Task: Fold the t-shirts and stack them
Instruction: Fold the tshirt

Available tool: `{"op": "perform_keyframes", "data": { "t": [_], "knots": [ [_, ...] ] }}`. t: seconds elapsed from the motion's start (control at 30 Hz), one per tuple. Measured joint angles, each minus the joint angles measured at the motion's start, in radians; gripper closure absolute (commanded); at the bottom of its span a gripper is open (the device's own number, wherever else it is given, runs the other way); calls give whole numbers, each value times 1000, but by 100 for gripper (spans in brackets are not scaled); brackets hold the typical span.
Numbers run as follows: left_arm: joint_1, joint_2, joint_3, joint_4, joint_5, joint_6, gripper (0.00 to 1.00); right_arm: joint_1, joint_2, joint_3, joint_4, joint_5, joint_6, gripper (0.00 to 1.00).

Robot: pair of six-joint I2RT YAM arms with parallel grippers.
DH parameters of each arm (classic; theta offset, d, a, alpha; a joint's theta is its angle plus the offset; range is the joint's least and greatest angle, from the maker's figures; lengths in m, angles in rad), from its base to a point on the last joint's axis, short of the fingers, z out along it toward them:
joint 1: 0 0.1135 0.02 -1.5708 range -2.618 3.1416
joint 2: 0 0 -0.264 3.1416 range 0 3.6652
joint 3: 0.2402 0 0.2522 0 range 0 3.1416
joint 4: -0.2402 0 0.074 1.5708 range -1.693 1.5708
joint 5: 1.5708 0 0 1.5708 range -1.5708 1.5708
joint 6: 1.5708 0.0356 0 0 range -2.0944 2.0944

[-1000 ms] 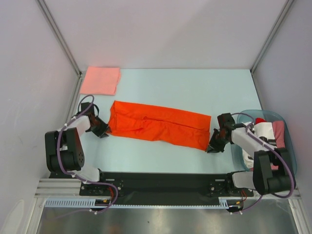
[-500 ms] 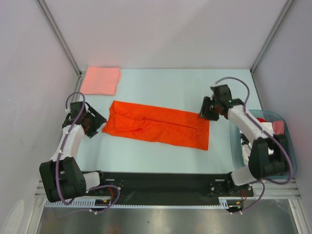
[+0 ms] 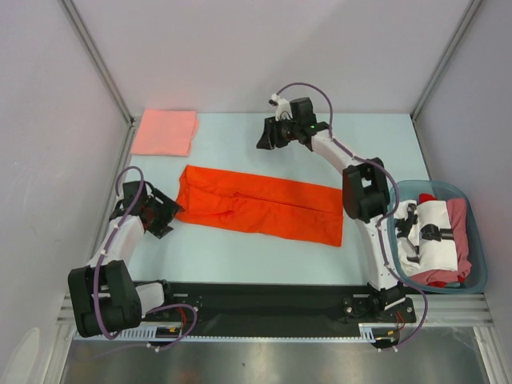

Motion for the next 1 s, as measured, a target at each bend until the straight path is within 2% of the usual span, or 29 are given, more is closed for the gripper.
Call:
{"op": "perform_keyframes", "data": {
  "t": [0.13,0.27,0.6,0.7,0.83,0.87,0.97,1.0],
  "knots": [
    [-16,0,0,11,0,-18,23,37,139,151,-4,-83,-18,41],
    [-25,-1,0,11,-5,-27,23,74,211,179,-3,-130,-18,36],
    [-26,-7,-18,10,-34,-66,22,164,274,200,-55,-123,-55,34],
    [-27,-7,-21,11,-35,-72,23,173,278,209,-63,-108,-74,37],
    [-27,-9,-22,10,-40,-71,23,172,291,231,-73,-93,-84,52],
    [-27,-10,-22,10,-43,-72,23,172,299,241,-74,-88,-87,63],
    [-27,-16,-22,11,-50,-72,23,169,307,243,-79,-73,-80,82],
    [-27,-16,-22,11,-53,-72,23,167,312,245,-76,-76,-75,85]
  ]
}}
